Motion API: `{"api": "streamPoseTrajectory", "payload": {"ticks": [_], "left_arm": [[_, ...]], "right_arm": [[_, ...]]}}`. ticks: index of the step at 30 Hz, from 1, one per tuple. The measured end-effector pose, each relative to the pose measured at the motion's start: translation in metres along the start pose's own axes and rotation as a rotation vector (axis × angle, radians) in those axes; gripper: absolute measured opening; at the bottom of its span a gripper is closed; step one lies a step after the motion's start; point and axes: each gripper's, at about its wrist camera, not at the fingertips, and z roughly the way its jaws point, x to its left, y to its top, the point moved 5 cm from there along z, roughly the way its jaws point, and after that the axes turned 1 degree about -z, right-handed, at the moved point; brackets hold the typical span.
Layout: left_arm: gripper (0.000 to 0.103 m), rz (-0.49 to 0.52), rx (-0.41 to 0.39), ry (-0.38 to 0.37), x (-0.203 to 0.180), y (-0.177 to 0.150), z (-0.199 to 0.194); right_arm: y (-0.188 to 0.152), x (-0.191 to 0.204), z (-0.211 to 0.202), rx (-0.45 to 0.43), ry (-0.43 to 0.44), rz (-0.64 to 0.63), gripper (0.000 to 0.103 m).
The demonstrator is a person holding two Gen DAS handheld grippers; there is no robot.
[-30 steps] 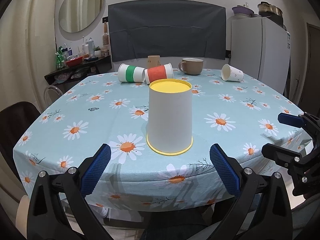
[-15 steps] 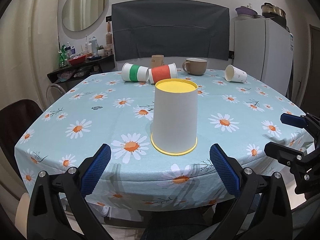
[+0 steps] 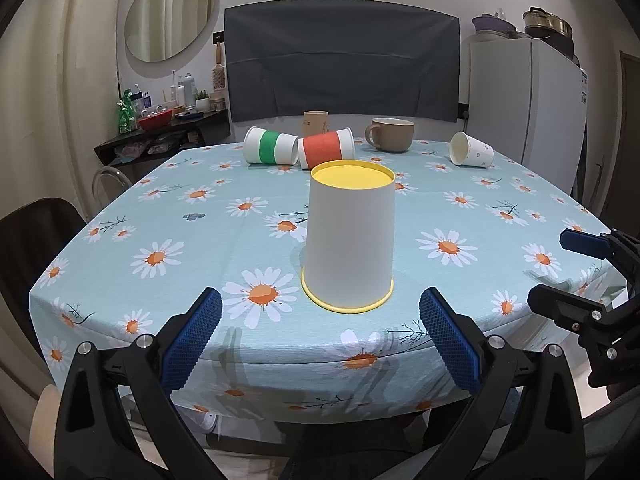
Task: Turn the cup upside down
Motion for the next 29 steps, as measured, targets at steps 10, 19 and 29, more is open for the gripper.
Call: {"api": "streamPoseTrajectory", "payload": {"ticks": [10, 19, 29], "left_arm": [[0.097, 0.002, 0.003, -0.001, 0.0, -0.0004, 0.0], [0.097, 0.004, 0.007, -0.005, -0.0009, -0.0018, 0.0009], [0.097, 0.008, 0.007, -0.005, -0.0033, -0.0023, 0.0026]], "right_arm": [[-0.0007, -0.0006, -0.0013, 0.0, -0.001, -0.001, 0.095], [-0.0006, -0.0013, -0.001, 0.001, 0.0, 0.0, 0.095], [-0.0008, -0.0023, 0.0015, 0.005, 0.008, 0.003, 0.095]]}}
